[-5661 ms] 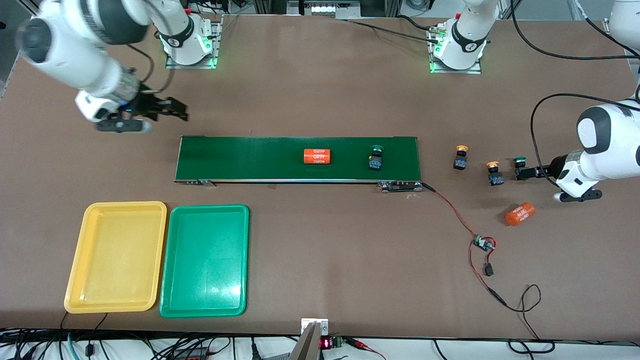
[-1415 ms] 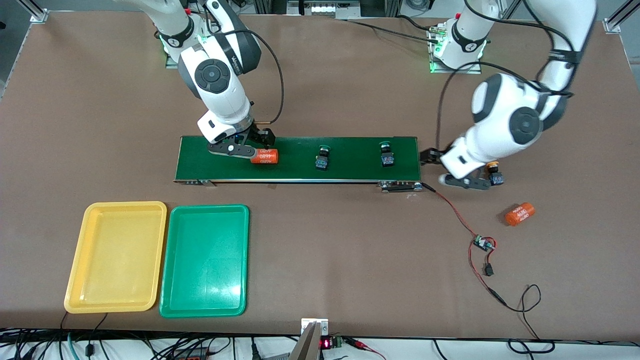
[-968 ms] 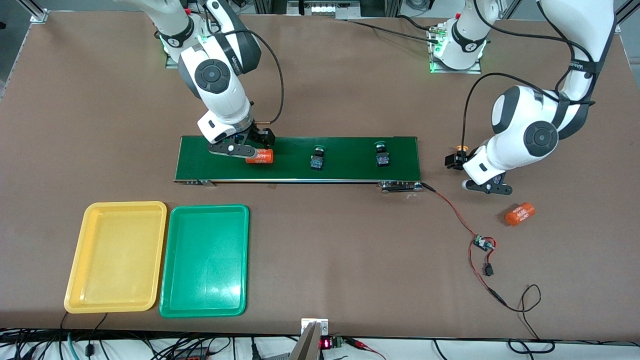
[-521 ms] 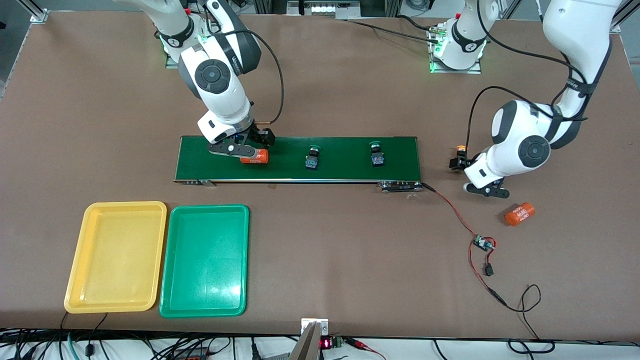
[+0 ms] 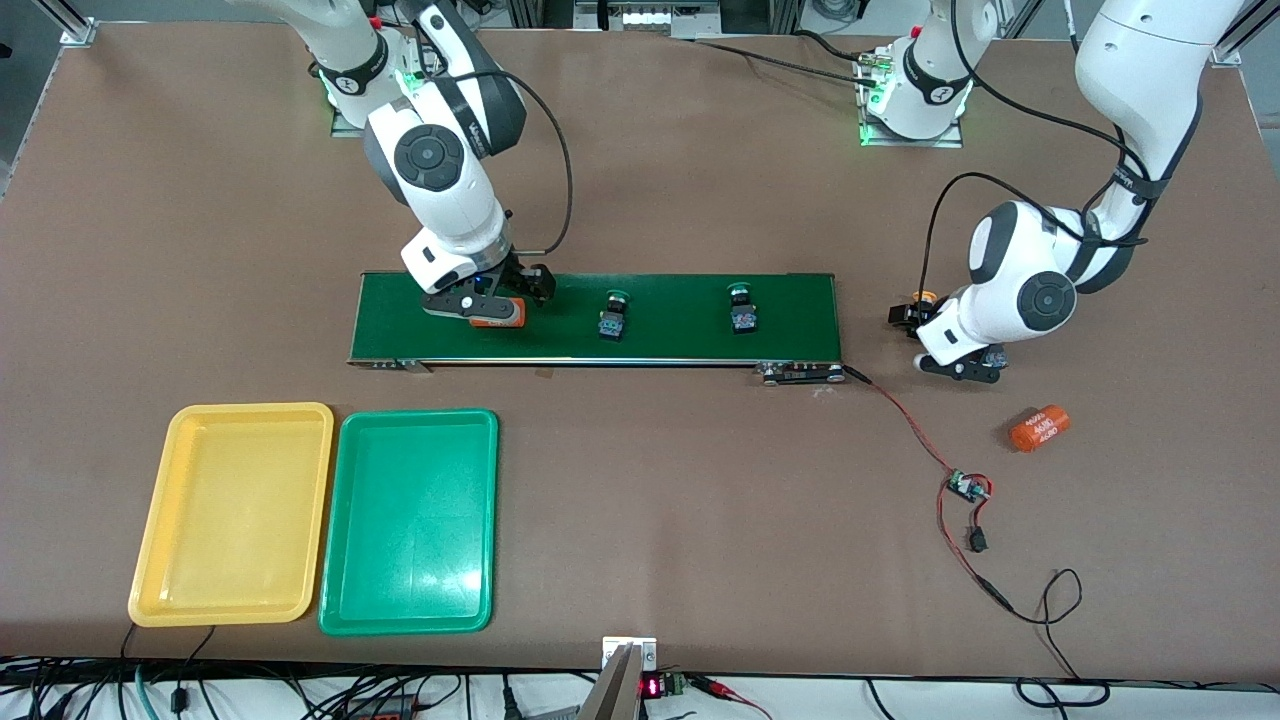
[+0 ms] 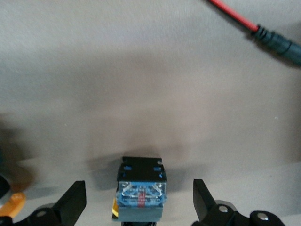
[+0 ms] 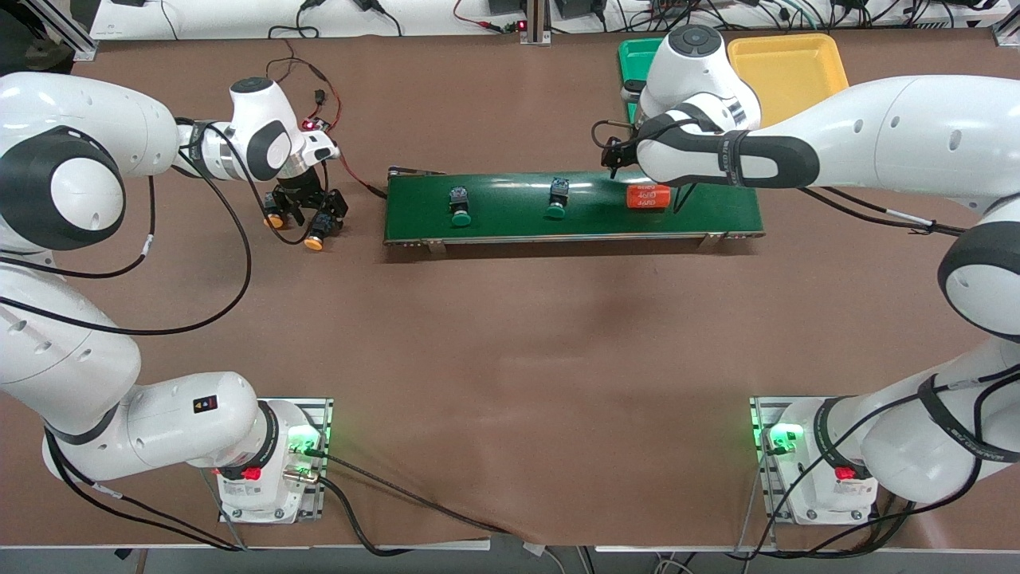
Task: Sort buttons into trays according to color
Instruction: 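Grasp another orange-based button with the left gripper while the right gripper waits, then grasp the green-based button with the right gripper while the left gripper places its button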
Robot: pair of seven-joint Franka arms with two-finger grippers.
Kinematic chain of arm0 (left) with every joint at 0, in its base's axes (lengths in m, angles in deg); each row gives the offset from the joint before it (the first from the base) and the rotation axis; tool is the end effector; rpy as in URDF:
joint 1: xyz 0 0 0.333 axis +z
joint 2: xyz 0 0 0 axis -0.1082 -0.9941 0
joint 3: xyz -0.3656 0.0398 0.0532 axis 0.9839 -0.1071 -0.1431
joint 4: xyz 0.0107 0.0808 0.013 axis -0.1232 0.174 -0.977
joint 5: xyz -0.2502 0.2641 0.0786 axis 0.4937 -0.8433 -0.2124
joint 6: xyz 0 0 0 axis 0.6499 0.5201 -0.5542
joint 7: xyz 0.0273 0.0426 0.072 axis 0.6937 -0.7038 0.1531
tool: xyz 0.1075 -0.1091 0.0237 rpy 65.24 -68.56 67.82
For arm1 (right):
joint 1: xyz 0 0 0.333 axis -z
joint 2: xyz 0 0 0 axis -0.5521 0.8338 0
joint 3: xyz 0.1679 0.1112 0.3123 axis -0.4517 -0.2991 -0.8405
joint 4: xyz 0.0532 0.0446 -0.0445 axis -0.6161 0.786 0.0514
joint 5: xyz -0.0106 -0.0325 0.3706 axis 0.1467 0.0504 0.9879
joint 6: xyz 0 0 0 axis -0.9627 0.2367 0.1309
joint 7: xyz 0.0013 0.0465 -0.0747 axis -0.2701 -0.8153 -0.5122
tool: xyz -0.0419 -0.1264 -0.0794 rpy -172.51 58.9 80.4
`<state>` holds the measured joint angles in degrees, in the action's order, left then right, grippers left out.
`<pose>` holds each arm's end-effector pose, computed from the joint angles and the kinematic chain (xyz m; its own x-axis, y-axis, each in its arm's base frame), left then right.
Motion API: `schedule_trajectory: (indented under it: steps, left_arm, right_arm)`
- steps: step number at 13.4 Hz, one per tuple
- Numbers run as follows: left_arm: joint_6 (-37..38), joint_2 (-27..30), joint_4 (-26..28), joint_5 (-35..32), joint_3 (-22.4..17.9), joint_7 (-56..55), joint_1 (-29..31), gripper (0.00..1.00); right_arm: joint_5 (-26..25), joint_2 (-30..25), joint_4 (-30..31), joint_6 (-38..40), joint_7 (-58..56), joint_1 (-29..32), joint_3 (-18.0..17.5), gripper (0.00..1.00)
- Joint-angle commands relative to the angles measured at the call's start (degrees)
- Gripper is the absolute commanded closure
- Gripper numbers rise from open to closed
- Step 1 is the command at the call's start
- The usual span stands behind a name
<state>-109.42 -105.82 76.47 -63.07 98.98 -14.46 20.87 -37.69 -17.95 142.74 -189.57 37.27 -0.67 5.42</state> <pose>0.5011 -0.0308 0.1872 0.9458 -0.1519 -0.2870 -0.1364 -0.9879 0.0733 0.4872 0.3317 0.3303 0.9907 -0.1341 0.0238 -0.1334 -0.9906 -0.0298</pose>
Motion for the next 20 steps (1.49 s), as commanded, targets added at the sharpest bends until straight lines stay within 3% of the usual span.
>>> schedule_trajectory:
  steps: [1,3,4,5,10,12,16,20]
  left_arm:
    - [1.9,1.6,1.4,-1.1,0.8,1.7,0.9,0.27]
    - [3.7,1.9,1.3,-1.1,1.0,2.6,0.8,0.73]
    - [3.7,2.5,1.2,-1.1,1.1,2.6,0.7,0.88]
    - [4.1,3.1,0.9,-1.1,1.1,2.5,0.7,0.97]
    - [4.8,7.6,-1.6,-1.1,1.3,2.4,0.2,1.00]
    - [4.9,9.3,-2.2,-1.0,2.2,2.4,-2.7,1.00]
    - [4.8,8.9,-5.8,4.0,7.4,-2.0,-7.6,1.00]
    - [4.5,7.1,-9.6,6.2,7.5,-11.3,-14.2,1.00]
  right_arm:
    - [-0.3,1.2,-0.2,-1.8,0.0,-0.5,-0.3,0.00]
    - [-0.3,1.4,-0.2,-1.7,0.0,-1.0,-0.3,0.00]
    - [-0.3,1.8,-0.3,-1.8,0.7,-1.5,-0.3,0.00]
    - [-0.3,2.0,-0.3,-1.8,2.4,-1.9,-0.3,0.00]
    - [-0.3,3.0,-1.1,-2.1,3.6,-2.7,-0.3,0.00]
    - [-0.3,3.1,-1.1,-3.0,4.3,-2.6,-0.4,0.00]
    - [-0.3,3.4,-1.8,-3.6,4.9,-2.6,-0.4,0.00]
    - [0.3,3.8,-1.9,-3.5,6.4,-2.6,-0.4,0.00]
